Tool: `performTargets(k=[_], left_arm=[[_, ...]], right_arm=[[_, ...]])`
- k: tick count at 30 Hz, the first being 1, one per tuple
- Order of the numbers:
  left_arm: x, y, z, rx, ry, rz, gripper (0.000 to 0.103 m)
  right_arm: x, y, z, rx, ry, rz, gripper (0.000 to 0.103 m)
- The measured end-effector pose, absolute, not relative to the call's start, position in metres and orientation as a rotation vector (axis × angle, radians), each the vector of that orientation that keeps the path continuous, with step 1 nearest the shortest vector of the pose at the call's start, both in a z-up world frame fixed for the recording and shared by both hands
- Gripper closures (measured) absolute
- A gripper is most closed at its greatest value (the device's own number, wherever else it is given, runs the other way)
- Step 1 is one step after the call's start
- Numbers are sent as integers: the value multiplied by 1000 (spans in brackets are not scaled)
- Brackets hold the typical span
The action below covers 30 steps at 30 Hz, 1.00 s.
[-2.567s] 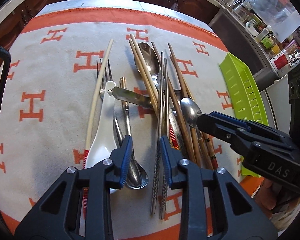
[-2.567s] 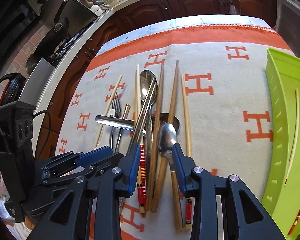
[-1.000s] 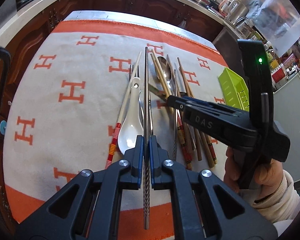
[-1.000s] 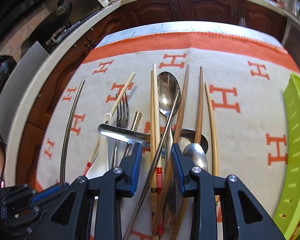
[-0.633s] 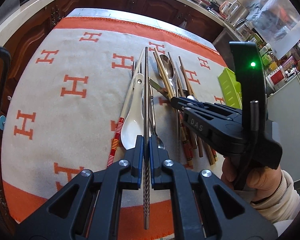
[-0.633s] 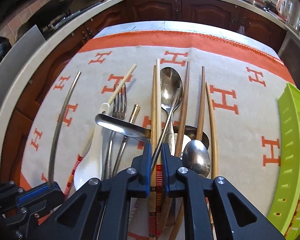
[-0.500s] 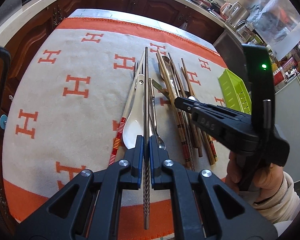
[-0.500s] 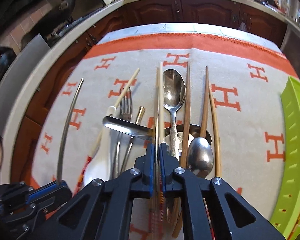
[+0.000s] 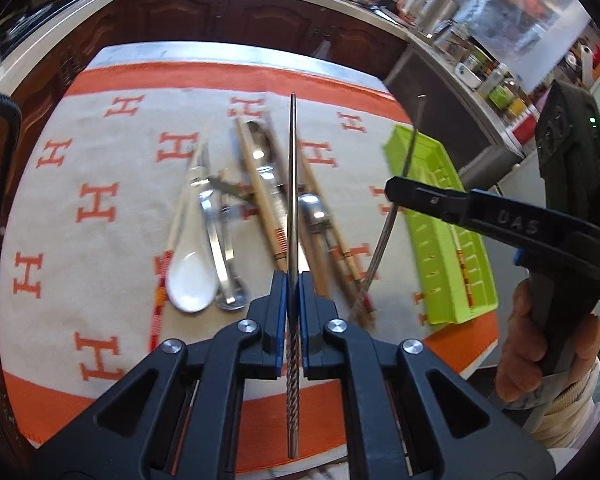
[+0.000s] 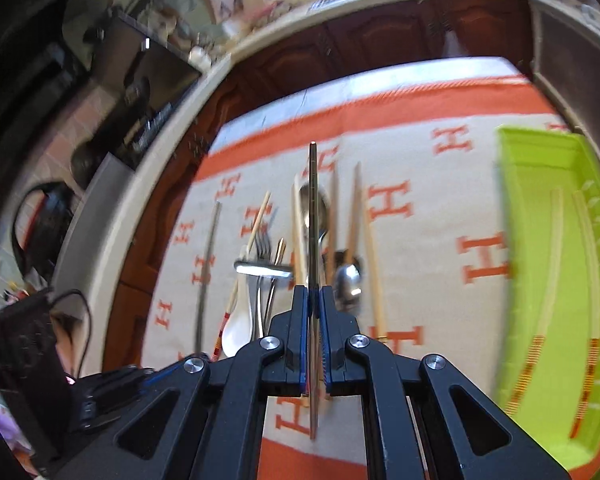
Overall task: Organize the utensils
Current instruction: 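Lift both metal chopsticks into the green tray and open both tools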
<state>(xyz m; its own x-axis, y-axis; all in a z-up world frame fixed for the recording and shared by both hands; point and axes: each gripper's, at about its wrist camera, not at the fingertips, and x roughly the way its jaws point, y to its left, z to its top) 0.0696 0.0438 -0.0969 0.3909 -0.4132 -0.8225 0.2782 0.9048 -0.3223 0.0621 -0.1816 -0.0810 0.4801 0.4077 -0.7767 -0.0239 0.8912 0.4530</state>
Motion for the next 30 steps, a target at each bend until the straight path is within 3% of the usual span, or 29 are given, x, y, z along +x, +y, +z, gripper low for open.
performTargets(k=[10,15,22,30], left_arm=[[77,-76,-40,-42,994,-597,100],[82,-129,-34,-74,1018,-653,100],[94,-184,-66,-126,1069,-683,100],[107,-203,-114,-83,1134,-623,100]], right_arm=[[-9,-311,13,515,799,165,98],[-38,-356,37,505,767,106,98],[-45,-399,18,488,864,48,98],[-5,-388,-44,427,1008,18,98]])
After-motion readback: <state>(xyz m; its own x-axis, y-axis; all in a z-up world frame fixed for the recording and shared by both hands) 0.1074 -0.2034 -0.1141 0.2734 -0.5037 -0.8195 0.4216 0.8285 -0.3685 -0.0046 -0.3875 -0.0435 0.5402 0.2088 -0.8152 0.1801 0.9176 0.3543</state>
